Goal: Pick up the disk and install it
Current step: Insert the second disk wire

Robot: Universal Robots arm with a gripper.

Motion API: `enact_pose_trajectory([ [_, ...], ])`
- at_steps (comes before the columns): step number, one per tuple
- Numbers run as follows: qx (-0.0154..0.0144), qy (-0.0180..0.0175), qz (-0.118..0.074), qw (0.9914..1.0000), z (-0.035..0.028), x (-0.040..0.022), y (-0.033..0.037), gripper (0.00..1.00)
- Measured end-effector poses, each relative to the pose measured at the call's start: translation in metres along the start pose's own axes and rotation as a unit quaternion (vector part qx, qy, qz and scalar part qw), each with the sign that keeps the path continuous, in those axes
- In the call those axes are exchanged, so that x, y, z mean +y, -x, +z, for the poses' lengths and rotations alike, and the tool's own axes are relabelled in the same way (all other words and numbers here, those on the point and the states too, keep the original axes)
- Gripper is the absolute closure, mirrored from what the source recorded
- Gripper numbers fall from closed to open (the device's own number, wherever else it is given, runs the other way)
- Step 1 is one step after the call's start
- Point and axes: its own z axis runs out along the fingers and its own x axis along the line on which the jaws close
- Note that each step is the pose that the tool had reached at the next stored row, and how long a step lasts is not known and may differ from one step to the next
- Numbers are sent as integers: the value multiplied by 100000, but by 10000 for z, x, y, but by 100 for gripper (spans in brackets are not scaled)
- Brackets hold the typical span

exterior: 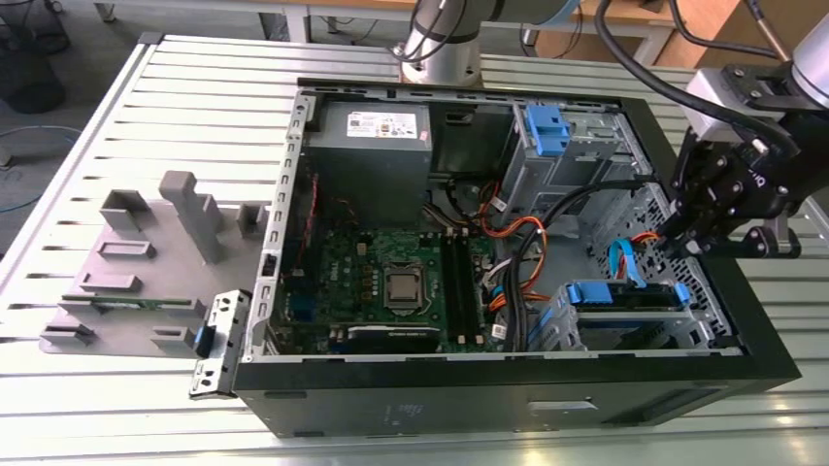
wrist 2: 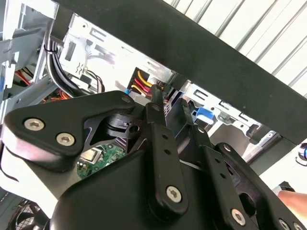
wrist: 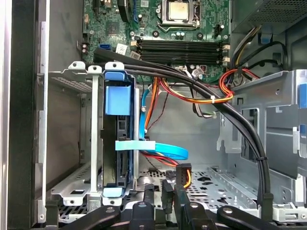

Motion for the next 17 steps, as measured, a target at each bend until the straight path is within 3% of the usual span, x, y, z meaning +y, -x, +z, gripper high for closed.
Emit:
enact_pose_trajectory([
  [9, 68, 0, -3, 100000, 3, -1, 0, 69],
  [12, 75, 2, -4, 100000, 3, -1, 0, 83],
  [17, 92, 1, -4, 100000, 3, -1, 0, 84],
])
